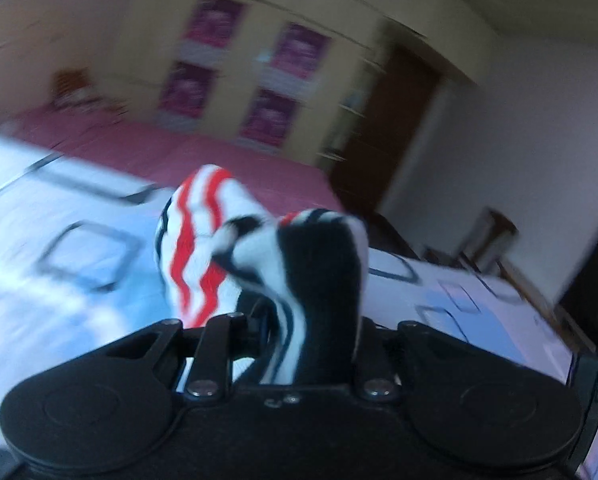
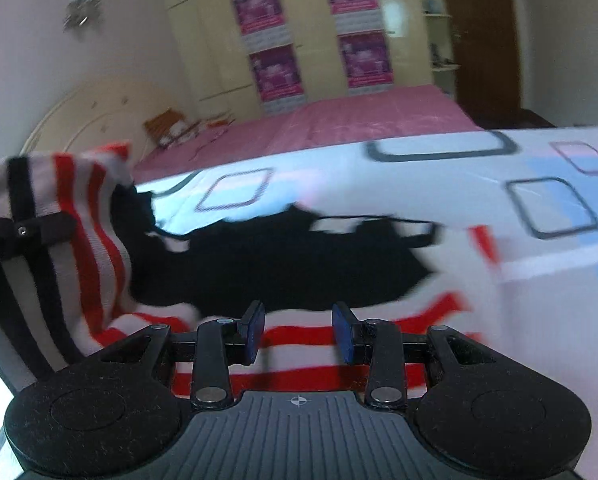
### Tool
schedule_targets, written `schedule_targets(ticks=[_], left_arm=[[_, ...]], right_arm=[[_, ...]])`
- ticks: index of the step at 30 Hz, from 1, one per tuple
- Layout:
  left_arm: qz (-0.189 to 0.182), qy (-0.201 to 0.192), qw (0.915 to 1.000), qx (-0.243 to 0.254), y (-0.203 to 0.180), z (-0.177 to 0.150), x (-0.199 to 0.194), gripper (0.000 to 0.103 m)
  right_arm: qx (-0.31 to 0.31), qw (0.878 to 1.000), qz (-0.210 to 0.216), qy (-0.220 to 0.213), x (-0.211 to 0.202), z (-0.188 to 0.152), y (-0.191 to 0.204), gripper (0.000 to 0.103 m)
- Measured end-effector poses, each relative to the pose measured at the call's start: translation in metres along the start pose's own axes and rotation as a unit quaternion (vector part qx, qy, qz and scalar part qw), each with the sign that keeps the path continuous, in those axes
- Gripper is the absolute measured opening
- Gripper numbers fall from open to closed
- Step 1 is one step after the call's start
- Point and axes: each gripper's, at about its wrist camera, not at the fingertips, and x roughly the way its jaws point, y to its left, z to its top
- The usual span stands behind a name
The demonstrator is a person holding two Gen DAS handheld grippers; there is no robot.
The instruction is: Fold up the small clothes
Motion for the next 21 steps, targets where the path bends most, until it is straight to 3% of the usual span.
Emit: schedule_targets(ticks=[5, 9, 11, 13, 14, 16, 17, 21], left_arm=[[-0.057, 0.048, 0.9936, 0.084, -0.072, -0.026, 0.04, 0.02], [-0.06, 0.13, 0.9782, 0.15, -0.108, -0.076, 0.074, 0.029], [-0.053, 0.115, 0.9738, 0.189, -0.118, -0.091, 0.068, 0.038], [-0.07, 0.116, 0.9731, 0.186, -0.12, -0.091, 0.059, 0.064], [-0.083, 0.119, 0.973, 0.18, -0.12, -0.091, 0.054, 0.068], [-0.099, 0.124, 0.9697, 0.186, -0.125, -0.094, 0.045, 0.069], [-0.105, 0.127, 0.9676, 0.191, -0.128, -0.097, 0.039, 0.069], [-0.126, 0.126, 0.9684, 0.174, -0.118, -0.094, 0.011, 0.069]], right_arm=[[0.038, 0.998, -0.041, -0.014, -0.03, 0.002, -0.058, 0.037], [0.063, 0.996, -0.062, -0.017, -0.051, 0.001, -0.092, 0.037], [0.071, 0.996, -0.057, -0.021, -0.06, 0.003, -0.1, 0.037], [0.084, 0.995, -0.037, -0.023, -0.064, 0.007, -0.102, 0.037], [0.092, 0.995, -0.023, -0.021, -0.065, 0.01, -0.102, 0.038], [0.101, 0.995, 0.005, -0.017, -0.063, 0.014, -0.096, 0.05], [0.102, 0.995, 0.016, -0.017, -0.062, 0.017, -0.091, 0.069], [0.089, 0.994, 0.069, 0.005, -0.043, 0.026, -0.076, 0.072]])
